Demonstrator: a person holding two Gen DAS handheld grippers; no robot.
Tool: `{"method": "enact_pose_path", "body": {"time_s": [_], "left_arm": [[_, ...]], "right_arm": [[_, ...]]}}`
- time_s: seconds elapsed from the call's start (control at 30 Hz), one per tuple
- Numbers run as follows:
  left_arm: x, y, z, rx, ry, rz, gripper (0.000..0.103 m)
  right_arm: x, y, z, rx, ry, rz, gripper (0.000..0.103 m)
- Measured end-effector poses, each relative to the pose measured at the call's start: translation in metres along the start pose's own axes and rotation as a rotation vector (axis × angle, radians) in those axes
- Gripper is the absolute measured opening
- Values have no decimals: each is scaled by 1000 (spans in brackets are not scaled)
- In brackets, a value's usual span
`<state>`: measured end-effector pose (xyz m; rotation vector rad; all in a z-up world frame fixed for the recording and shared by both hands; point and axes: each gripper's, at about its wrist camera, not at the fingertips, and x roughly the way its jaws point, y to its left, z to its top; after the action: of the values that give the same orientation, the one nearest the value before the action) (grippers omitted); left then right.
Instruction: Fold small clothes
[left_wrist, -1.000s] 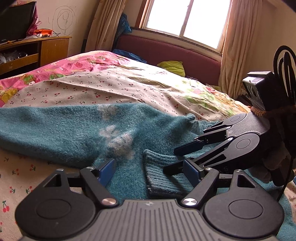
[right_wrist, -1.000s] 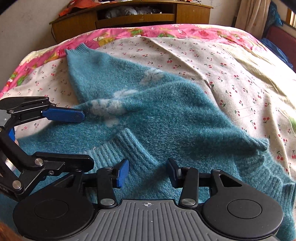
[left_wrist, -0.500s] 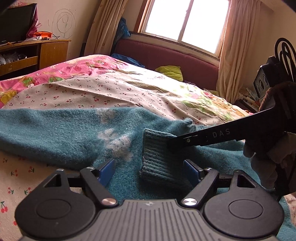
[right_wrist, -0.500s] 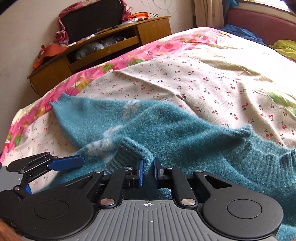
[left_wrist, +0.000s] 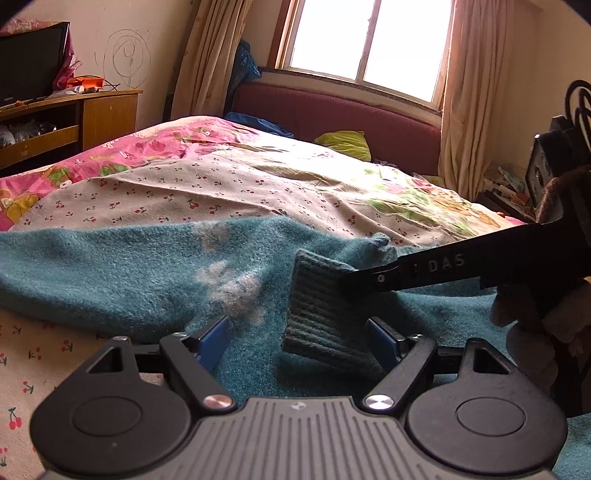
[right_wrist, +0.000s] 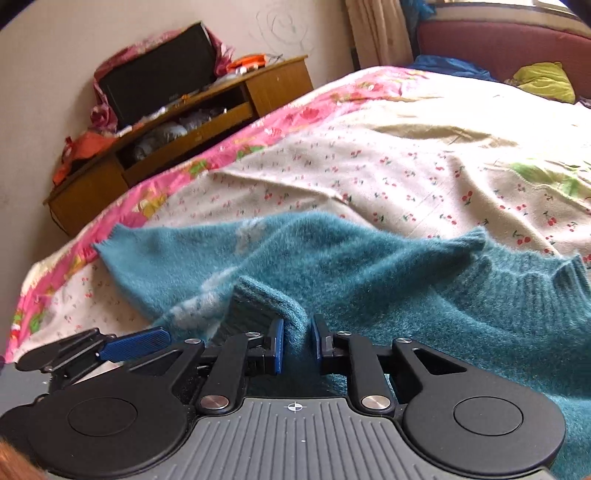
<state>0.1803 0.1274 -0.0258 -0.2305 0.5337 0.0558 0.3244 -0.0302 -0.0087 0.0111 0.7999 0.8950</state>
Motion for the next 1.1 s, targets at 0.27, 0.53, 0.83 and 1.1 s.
{"method": "enact_pose_path", "body": {"time_s": [0.27,0.53,0.83,1.1], "left_arm": [[14,-57,35,109,-29,-160,90],[70,-60,12,126,105,-12,90],[68,-47,-6,126,104,12,84],[49,-45,4,72,57,58,84]], "right_arm": [[-106,-61,-19,191,-174,-187,19],[-127,-97,-37,197,-233,-460,19],[-81,-123,-80,369,-155,-495,19],[-92,-114,-85,375,-160,-429,19]]}}
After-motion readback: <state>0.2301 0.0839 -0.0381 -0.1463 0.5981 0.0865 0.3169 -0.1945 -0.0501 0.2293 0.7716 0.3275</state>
